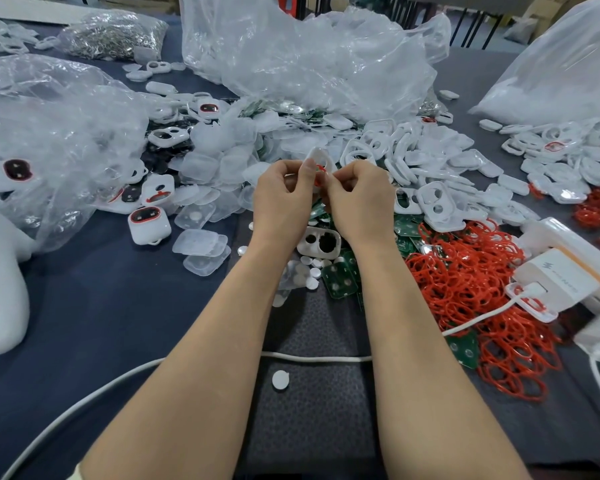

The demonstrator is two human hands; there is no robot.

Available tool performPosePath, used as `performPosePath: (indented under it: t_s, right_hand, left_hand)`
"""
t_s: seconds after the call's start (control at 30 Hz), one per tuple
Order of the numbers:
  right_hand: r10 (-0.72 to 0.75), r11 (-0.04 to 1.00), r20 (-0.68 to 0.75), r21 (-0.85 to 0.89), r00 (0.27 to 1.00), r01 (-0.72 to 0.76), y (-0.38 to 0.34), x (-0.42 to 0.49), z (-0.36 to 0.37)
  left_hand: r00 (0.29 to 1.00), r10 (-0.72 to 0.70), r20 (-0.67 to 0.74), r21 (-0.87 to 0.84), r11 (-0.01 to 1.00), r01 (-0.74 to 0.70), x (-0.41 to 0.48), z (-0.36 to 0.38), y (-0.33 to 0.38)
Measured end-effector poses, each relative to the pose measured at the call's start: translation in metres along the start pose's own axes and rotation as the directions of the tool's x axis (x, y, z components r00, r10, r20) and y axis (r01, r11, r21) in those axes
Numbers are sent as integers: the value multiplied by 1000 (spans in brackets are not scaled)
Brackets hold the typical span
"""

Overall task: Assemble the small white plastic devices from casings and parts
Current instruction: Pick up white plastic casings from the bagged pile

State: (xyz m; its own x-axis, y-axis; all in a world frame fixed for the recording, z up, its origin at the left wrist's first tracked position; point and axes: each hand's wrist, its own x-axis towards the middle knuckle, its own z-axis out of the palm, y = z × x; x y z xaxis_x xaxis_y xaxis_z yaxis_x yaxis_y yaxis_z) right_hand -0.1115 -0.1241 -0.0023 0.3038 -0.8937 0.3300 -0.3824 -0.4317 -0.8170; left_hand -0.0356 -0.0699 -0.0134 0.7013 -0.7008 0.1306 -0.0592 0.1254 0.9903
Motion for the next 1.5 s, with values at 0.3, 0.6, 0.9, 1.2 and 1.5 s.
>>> performPosePath:
  t_s: [0.3,0.6,0.9,1.2,1.5]
  right_hand:
    - [-1,999,-32,-44,999,0,-6,-6,5]
    - [-6,999,-89,-51,996,2,-7,-10,17]
    - [244,773,280,523,929,-360,-2,-1,-2]
    - [195,762,353,532,915,-368,5,2,-1]
    - [172,833,246,480,954,-274,11,4,1]
  left_hand:
    - [998,40,-39,101,994,-36,2,0,-1]
    - [995,44,-89,124,992,-33,4,-1,-1]
    - [1000,5,-22,19,1000,-4,5,-6,-1]
    - [999,33,5,-66,997,-32,6,-7,-2]
    - [991,-11,136,-187,982,36,7,-7,-6]
